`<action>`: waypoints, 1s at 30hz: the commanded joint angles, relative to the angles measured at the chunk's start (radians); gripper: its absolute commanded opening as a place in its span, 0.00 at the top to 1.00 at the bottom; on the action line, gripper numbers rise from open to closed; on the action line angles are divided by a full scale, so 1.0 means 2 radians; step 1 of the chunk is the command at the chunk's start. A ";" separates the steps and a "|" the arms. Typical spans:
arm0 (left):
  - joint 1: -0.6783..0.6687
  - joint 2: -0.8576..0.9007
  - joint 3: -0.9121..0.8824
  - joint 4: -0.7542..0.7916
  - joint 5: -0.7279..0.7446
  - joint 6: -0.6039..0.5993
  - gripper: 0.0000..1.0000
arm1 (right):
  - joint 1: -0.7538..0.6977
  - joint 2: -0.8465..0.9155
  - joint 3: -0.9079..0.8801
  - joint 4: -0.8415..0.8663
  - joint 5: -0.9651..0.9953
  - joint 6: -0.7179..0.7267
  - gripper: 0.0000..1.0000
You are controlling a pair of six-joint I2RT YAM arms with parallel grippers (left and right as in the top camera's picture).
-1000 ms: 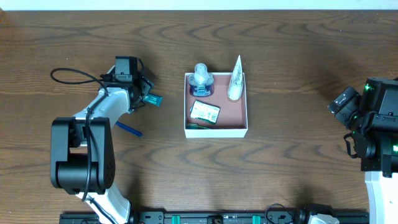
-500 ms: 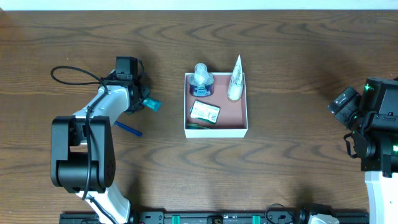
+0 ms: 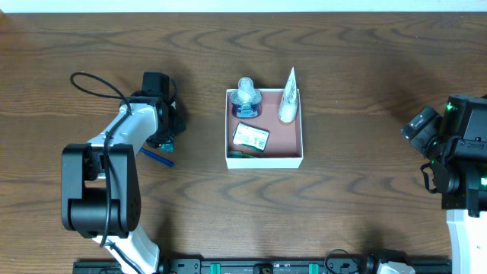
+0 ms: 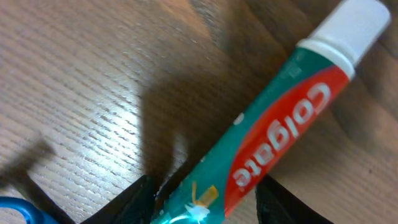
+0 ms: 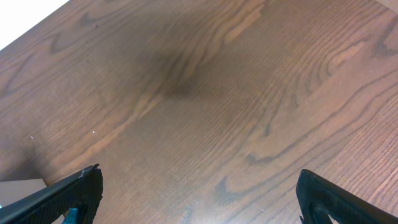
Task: Pack container
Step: 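Close the left gripper on the Colgate tube and lift it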
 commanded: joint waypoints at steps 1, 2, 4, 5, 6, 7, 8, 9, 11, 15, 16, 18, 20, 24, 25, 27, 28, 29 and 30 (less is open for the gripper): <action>0.000 0.034 -0.029 0.004 0.019 0.047 0.47 | -0.003 0.000 0.003 -0.001 0.007 0.006 0.01; 0.000 0.034 -0.029 0.014 0.018 0.056 0.47 | -0.003 0.000 0.003 -0.001 0.007 0.006 0.01; 0.000 0.034 -0.029 0.031 0.018 0.076 0.47 | -0.003 0.000 0.003 -0.001 0.007 0.006 0.01; 0.000 0.034 -0.029 0.039 0.018 0.083 0.48 | -0.003 0.000 0.003 -0.001 0.007 0.006 0.01; 0.000 0.034 -0.029 0.048 0.018 0.091 0.52 | -0.003 0.000 0.003 -0.001 0.007 0.006 0.01; 0.000 0.034 -0.029 0.053 0.018 0.092 0.57 | -0.003 0.000 0.003 -0.001 0.007 0.006 0.01; 0.000 0.034 -0.029 0.059 0.018 0.092 0.62 | -0.003 0.000 0.003 -0.001 0.007 0.006 0.01; 0.000 0.034 -0.029 0.061 0.018 0.092 0.66 | -0.003 0.000 0.003 -0.001 0.007 0.006 0.01; 0.000 0.034 -0.029 0.063 0.018 0.092 0.71 | -0.003 0.000 0.003 -0.001 0.007 0.006 0.01; 0.000 0.034 -0.029 0.048 0.018 0.092 0.91 | -0.003 0.000 0.003 -0.001 0.007 0.006 0.01; 0.000 0.034 -0.029 0.047 0.018 0.092 0.93 | -0.003 0.000 0.003 -0.001 0.007 0.006 0.01; 0.000 0.030 -0.028 0.040 0.019 0.092 0.93 | -0.003 0.000 0.003 -0.001 0.007 0.006 0.01; 0.000 0.019 -0.028 0.034 0.024 0.092 0.94 | -0.003 0.000 0.003 -0.001 0.007 0.006 0.01; 0.000 -0.025 -0.023 0.018 0.042 0.096 0.94 | -0.003 0.000 0.003 -0.001 0.007 0.006 0.01; 0.000 -0.039 -0.022 0.015 0.052 0.102 0.94 | -0.003 0.000 0.003 -0.001 0.007 0.006 0.01; 0.000 -0.076 -0.016 0.008 0.078 0.113 0.94 | -0.003 0.000 0.003 -0.001 0.007 0.006 0.01; 0.000 -0.096 -0.014 0.006 0.091 0.112 0.93 | -0.003 0.000 0.003 -0.001 0.007 0.006 0.01; 0.000 -0.120 -0.011 0.005 0.105 0.113 0.93 | -0.003 0.000 0.003 -0.001 0.007 0.006 0.01; 0.000 -0.145 -0.010 0.006 0.121 0.113 0.93 | -0.003 0.000 0.003 -0.001 0.007 0.006 0.01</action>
